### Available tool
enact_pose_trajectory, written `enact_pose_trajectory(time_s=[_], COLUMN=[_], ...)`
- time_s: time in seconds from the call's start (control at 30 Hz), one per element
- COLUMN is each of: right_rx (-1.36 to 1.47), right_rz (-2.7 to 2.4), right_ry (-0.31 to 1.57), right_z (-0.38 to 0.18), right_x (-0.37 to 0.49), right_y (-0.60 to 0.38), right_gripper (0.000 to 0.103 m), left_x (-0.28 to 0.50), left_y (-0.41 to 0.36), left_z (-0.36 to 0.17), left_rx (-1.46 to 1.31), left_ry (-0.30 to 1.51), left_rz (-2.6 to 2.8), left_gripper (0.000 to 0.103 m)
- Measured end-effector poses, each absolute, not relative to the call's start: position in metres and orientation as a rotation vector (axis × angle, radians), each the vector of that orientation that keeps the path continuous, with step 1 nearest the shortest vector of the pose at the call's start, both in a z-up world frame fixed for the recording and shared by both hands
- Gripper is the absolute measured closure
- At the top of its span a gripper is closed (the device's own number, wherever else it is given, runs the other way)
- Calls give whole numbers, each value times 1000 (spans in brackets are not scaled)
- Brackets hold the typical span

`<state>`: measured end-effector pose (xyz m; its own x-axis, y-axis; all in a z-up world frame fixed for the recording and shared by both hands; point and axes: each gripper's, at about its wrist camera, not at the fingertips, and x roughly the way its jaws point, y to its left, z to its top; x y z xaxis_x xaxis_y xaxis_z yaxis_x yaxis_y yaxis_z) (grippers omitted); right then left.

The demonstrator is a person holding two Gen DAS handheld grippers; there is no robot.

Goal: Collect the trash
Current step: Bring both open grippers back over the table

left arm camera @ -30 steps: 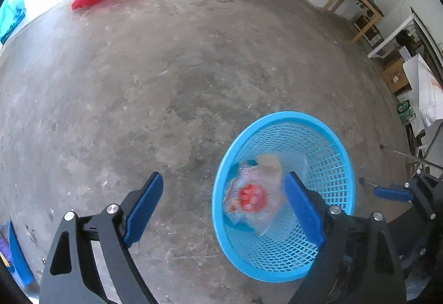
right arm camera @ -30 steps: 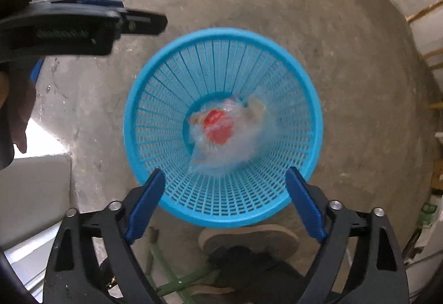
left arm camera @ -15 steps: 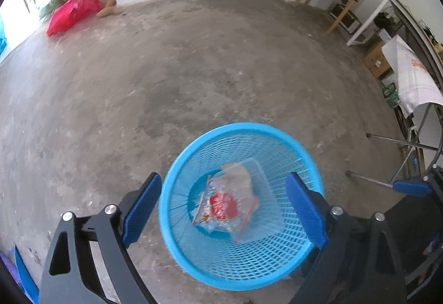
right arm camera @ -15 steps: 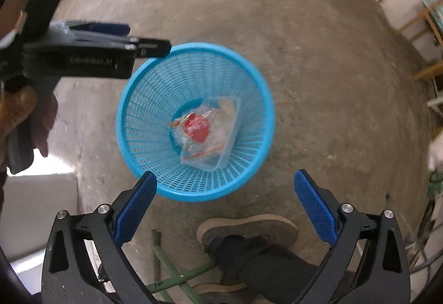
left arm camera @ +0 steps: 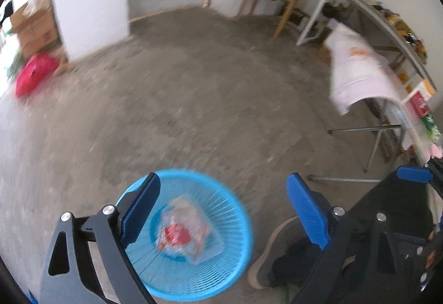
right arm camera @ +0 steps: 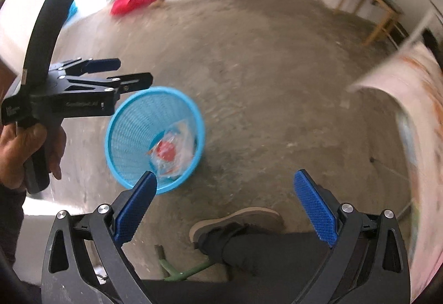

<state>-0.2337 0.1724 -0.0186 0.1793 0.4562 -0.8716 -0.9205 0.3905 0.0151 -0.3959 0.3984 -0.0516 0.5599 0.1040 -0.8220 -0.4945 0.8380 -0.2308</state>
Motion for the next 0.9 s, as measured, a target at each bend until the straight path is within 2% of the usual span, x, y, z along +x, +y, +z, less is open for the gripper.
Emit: enact_pose_trajectory(time_s=[0.23, 0.4, 0.67, 0.9], right_rx=[-369, -277, -152, -65], right_rz=[818, 595, 282, 273], right_ry=[907, 912, 955, 1029], right_z=[35, 48, 33, 2], right_x=[-162, -107, -11, 21], right_y=[50, -42, -180, -224], right_gripper=[8, 8, 8, 8], left_x=[-331, -286, -226, -196], left_y=[338, 291, 223, 189], left_z=[17, 47, 58, 63], left_rx=[-344, -272, -209, -194], left_ry=[811, 766, 751, 750], left_rz=[184, 53, -115, -202], left_gripper=[8, 7, 7, 7])
